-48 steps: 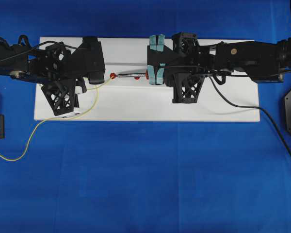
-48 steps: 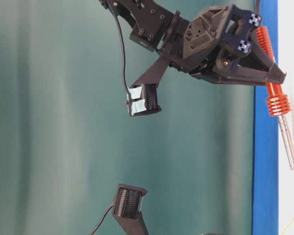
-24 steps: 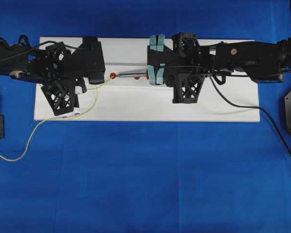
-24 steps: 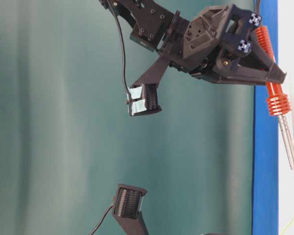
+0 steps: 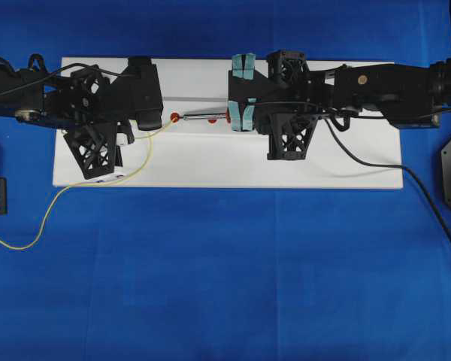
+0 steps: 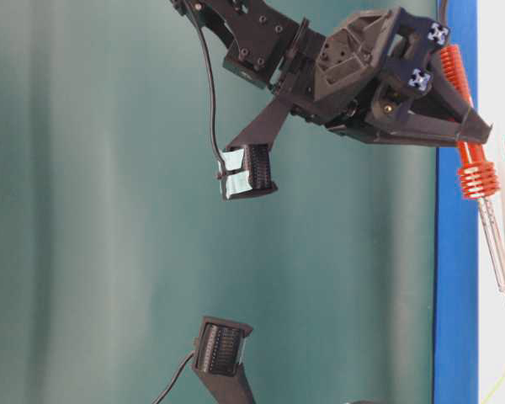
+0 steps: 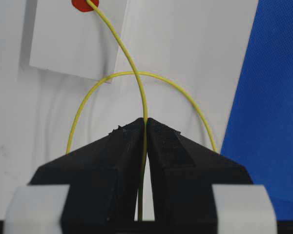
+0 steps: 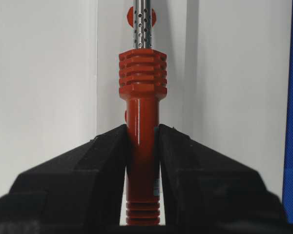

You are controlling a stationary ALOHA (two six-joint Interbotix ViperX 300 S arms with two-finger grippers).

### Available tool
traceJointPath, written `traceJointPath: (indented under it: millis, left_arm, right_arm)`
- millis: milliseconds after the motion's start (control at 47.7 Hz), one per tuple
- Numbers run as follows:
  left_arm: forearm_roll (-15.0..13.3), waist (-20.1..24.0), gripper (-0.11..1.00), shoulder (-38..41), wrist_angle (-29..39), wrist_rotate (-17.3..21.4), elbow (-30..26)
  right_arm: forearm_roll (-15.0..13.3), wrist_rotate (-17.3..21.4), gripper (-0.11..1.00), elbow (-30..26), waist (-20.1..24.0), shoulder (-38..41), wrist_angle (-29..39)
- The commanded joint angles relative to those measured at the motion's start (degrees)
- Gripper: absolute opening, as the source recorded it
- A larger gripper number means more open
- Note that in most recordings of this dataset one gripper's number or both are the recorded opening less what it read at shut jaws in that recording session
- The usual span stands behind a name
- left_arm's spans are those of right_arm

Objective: Touch the tip of the soldering iron to the tip of the solder at the mark.

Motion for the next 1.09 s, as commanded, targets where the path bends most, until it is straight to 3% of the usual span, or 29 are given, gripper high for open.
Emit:
traceJointPath:
  millis: [0,252,650,1070]
  left_arm:
    - [0.00,0.09,0.02,-0.88,-0.18,-0.18,-0.53]
    - [0.00,0.09,0.02,-3.52,0.35,-0.35,0.35]
    - [0.00,-1.93,0.02,-15.82,2.64,-2.29,3.25]
    - [0.00,-2.02,0.02,-16.61,2.20,-2.55,3.96]
  right_arm:
    - [-0.18,0.09,0.07,-1.49,0.09,-0.70,-0.18]
    - [-0.18,0.26,0.07,-1.49,0.09,-0.70,-0.26]
    - [-0.18,0.26,0.07,-1.49,0.09,-0.79,-0.44]
    - [-0.18,0.26,0.07,-0.26,0.00,-5.45,0.00]
